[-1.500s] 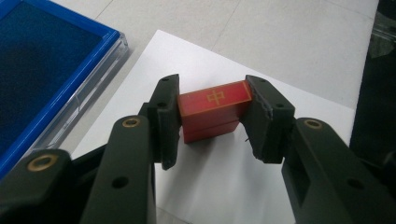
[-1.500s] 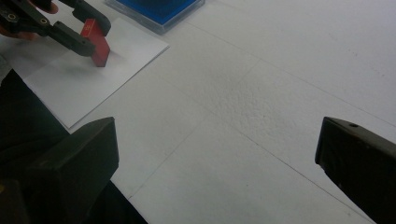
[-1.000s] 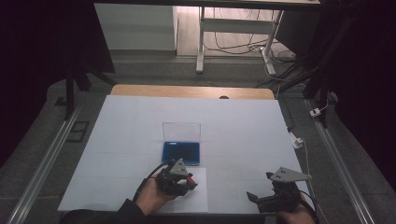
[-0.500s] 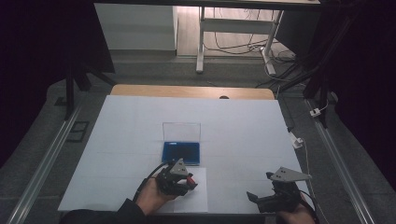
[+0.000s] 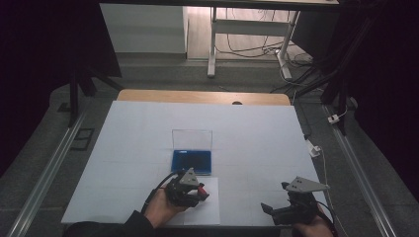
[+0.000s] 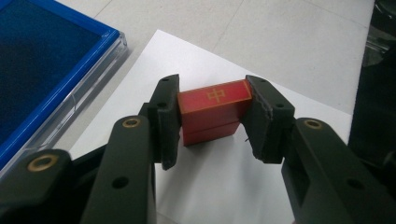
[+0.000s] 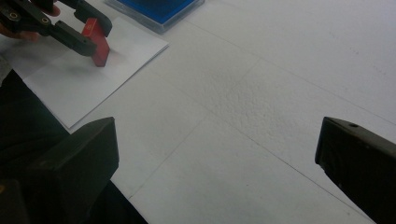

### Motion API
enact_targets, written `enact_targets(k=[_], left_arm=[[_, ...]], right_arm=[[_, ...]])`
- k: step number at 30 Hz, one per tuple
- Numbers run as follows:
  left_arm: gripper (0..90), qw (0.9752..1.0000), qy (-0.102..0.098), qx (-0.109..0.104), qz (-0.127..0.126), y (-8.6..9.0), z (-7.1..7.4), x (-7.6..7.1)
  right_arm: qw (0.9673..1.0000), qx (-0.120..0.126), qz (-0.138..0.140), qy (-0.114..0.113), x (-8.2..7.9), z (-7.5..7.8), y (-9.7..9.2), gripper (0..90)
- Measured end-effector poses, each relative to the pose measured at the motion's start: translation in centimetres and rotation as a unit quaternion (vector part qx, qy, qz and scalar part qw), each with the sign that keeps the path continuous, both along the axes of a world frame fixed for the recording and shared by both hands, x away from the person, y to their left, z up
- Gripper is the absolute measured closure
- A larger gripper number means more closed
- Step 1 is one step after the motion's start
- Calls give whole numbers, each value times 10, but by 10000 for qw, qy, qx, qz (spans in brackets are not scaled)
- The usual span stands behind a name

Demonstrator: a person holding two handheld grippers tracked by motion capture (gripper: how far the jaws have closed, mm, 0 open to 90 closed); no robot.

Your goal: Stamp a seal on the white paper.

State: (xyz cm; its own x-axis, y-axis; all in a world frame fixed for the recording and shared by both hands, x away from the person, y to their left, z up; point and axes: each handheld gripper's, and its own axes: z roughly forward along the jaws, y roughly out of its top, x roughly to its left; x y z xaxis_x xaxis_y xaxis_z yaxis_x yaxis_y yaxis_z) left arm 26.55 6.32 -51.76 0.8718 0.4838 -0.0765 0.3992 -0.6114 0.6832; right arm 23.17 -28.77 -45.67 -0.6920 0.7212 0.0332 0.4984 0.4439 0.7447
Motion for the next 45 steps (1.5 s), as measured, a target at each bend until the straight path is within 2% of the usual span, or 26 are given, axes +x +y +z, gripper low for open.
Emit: enact_targets(k=[12,27,34,38,45], left_arm=[[581,9999,-115,85,70,-1,1,-5],[575,9998,-2,188,109,-2,6,-4],[575,9999,-64,29,79,2,11,-3],[575,10000,-89,24,2,2,15,-3],[575,9997,-203,-103,-81,5,23,-3]], right_arm=[[10000,-9,2,-8,0,0,0,0],[10000,-19,13,-21,0,0,1,0],[10000,-14,23,-21,1,0,1,0],[10000,-10,23,-28,1,0,1,0],[10000,-10,27,-29,1,0,1,0]])
